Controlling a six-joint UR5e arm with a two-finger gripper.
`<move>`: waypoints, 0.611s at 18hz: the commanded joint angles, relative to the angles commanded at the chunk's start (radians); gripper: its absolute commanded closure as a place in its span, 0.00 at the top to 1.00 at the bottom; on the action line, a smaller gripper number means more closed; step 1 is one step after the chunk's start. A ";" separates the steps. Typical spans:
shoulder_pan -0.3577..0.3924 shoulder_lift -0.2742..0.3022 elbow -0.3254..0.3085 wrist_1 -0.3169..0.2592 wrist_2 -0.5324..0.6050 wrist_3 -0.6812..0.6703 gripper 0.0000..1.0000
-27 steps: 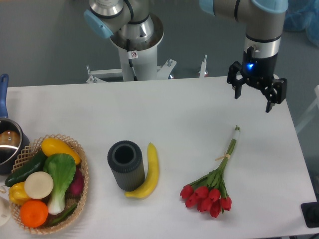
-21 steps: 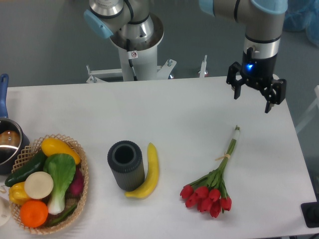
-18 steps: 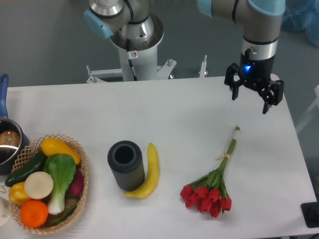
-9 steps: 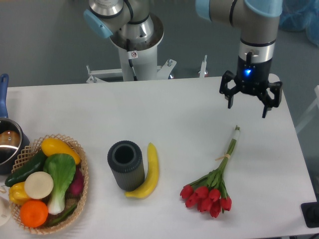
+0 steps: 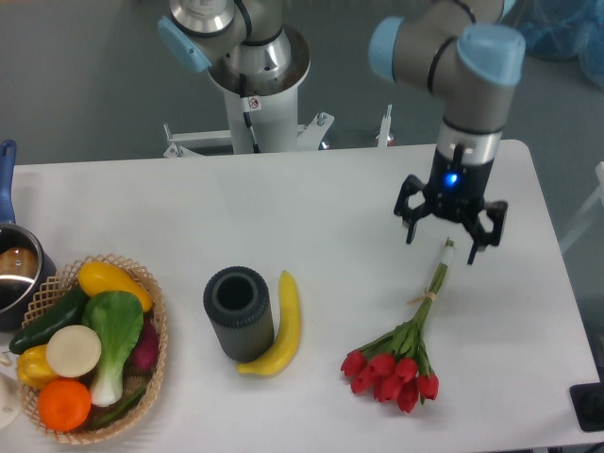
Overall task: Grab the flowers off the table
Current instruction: 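Move the open gripper down over the red tulip stems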
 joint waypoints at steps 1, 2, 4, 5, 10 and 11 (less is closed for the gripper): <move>0.000 -0.014 0.006 -0.002 0.000 0.000 1.00; 0.000 -0.028 0.015 -0.003 0.000 0.000 1.00; -0.003 -0.060 0.029 -0.002 -0.002 -0.008 1.00; -0.003 -0.075 0.035 -0.002 -0.005 -0.011 1.00; -0.009 -0.164 0.069 0.000 -0.006 -0.011 1.00; -0.009 -0.181 0.080 -0.002 -0.009 -0.012 1.00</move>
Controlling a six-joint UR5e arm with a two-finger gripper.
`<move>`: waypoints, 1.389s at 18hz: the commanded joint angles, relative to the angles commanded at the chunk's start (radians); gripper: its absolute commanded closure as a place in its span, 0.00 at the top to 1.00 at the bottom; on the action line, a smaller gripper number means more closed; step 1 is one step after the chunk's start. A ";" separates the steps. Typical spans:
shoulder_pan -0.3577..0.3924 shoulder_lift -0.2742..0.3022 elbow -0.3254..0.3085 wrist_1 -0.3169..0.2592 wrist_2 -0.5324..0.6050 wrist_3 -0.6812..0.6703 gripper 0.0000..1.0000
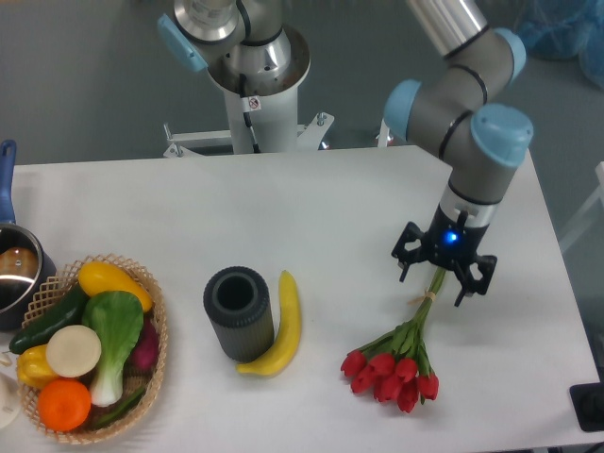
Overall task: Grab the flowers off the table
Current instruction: 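Move the open gripper down over the red tulip stems, then close the gripper around the tulip stems above the blooms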
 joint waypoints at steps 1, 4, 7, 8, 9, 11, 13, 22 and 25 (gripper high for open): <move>-0.006 -0.021 0.015 0.002 -0.005 0.002 1.00; -0.011 -0.052 0.043 0.003 -0.031 0.002 1.00; -0.011 -0.061 0.048 0.003 -0.037 0.002 1.00; -0.011 -0.066 0.048 0.003 -0.037 0.002 1.00; -0.011 -0.072 0.048 0.003 -0.035 0.003 1.00; -0.012 -0.075 0.048 0.003 -0.034 0.006 1.00; -0.014 -0.078 0.048 0.003 -0.034 0.008 1.00; -0.034 -0.103 0.052 0.006 -0.034 0.012 0.86; -0.034 -0.100 0.052 0.006 -0.034 0.011 0.61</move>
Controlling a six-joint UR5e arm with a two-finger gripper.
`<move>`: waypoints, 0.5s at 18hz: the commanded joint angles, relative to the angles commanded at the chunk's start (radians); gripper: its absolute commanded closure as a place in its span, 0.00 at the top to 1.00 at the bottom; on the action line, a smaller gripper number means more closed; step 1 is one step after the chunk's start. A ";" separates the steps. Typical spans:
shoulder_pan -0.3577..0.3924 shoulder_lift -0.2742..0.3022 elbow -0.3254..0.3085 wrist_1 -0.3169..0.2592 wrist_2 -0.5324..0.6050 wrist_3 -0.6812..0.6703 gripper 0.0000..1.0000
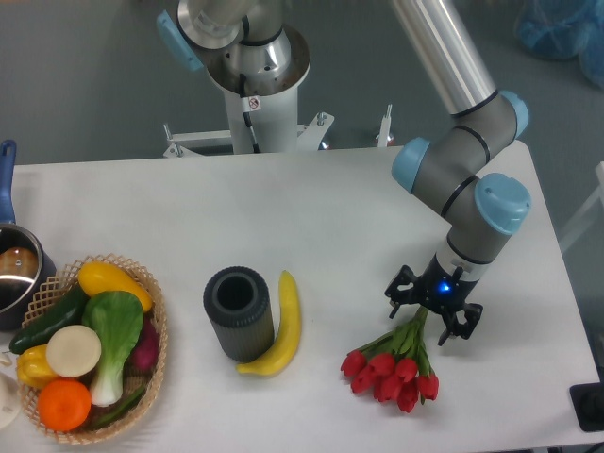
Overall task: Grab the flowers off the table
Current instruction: 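Close the gripper around the tulip stems above the blooms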
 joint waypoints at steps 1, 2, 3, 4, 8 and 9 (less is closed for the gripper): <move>0.002 0.002 0.000 0.000 0.000 0.000 0.58; 0.002 0.002 0.000 0.000 -0.002 0.002 0.56; 0.003 0.002 0.000 0.000 -0.002 0.002 0.54; 0.003 0.002 0.000 0.000 -0.002 0.002 0.52; 0.003 0.002 0.002 0.000 -0.002 0.002 0.44; 0.003 0.002 0.002 0.000 -0.002 0.002 0.43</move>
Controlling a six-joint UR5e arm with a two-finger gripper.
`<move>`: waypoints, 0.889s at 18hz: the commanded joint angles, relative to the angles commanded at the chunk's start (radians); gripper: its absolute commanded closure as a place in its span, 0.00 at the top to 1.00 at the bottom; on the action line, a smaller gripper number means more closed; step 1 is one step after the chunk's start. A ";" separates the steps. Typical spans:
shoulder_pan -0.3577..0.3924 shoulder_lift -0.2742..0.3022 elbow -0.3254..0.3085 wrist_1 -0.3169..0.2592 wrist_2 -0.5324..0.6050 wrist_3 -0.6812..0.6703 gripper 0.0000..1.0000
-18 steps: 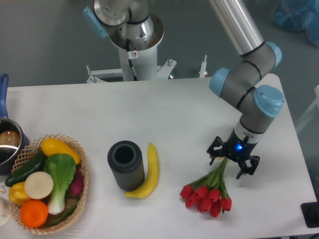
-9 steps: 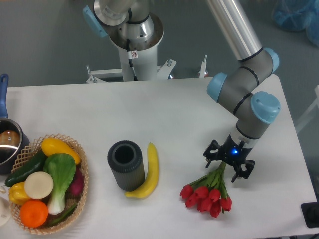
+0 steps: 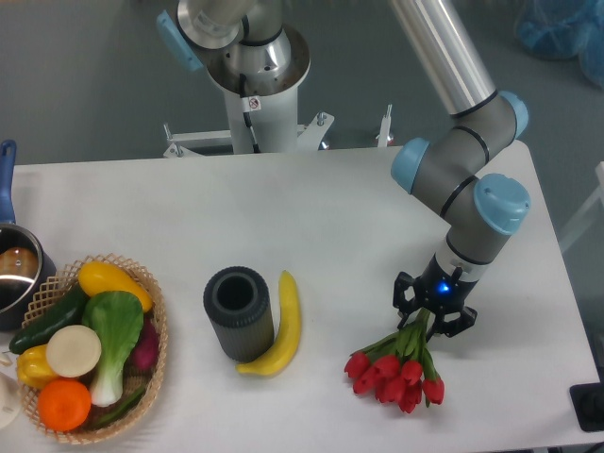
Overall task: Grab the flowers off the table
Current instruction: 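Close the gripper around the tulip stems above the blooms, then lift the gripped tulip bouquet up off the table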
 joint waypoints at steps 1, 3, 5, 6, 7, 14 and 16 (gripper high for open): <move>0.002 0.003 0.000 0.000 -0.002 0.000 0.42; 0.002 0.009 -0.002 0.000 -0.002 0.000 0.40; 0.000 0.017 0.002 0.002 -0.002 0.002 0.40; -0.002 0.018 0.003 0.002 -0.002 0.002 0.40; -0.005 0.034 0.008 0.002 -0.002 0.000 0.40; -0.015 0.115 0.008 0.000 -0.034 -0.024 0.40; -0.015 0.141 0.009 0.000 -0.093 -0.044 0.40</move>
